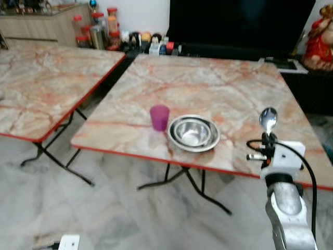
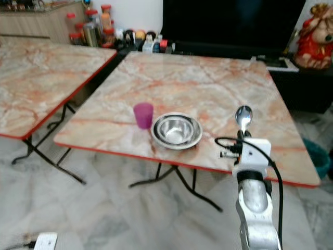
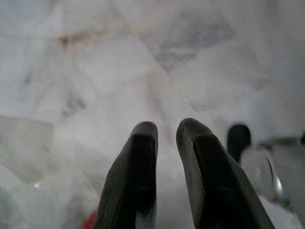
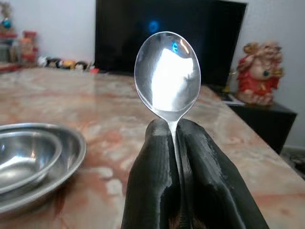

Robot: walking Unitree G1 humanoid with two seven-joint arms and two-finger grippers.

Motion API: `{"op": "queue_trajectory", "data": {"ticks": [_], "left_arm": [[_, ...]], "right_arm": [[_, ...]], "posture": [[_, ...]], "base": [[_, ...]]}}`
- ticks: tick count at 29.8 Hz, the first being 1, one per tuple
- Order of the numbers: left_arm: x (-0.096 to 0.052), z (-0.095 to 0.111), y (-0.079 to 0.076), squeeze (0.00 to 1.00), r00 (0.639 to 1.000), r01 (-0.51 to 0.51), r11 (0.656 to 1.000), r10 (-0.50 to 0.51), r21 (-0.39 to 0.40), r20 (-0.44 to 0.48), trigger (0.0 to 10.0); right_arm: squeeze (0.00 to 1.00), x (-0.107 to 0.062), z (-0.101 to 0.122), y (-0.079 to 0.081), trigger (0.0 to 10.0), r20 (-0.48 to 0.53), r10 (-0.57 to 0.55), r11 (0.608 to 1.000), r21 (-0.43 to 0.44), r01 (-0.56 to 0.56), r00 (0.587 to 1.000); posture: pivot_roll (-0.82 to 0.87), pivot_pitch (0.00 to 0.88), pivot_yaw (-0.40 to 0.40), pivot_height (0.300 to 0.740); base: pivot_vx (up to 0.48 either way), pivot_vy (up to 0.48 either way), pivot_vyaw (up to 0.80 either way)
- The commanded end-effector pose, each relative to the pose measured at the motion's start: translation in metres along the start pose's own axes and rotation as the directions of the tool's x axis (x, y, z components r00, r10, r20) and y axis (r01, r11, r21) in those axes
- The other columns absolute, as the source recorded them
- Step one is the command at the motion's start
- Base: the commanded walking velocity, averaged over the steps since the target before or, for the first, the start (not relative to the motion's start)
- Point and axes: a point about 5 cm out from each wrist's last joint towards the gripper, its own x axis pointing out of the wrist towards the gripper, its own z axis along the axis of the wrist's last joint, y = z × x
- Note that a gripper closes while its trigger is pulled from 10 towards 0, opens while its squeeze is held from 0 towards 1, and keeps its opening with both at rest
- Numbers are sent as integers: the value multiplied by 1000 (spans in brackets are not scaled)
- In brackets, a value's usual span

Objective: Setting the table

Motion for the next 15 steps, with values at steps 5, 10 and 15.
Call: {"op": "queue_trajectory", "data": {"ticks": [5, 10, 15], "left_arm": [[0, -1, 0, 0, 1000, -2, 1000, 2, 6, -10, 10000], [0, 0, 0, 0, 1000, 1, 1000, -1, -7, -2, 10000], [0, 1, 1, 0, 1000, -8, 1000, 8, -28, 4, 10000]], "right_arm": [[0, 1, 5, -3, 10000, 10, 0, 1000, 0, 0, 1000], [0, 1, 4, 0, 10000, 1, 12, 1000, 14, -12, 1000], [0, 2, 5, 7, 10000, 7, 46, 998, 34, -46, 999]], "posture": [[-12, 98, -2, 740], [-10, 100, -3, 740], [-11, 98, -7, 740]], "base": [[0, 0, 0], [0, 0, 0], [0, 0, 0]]}}
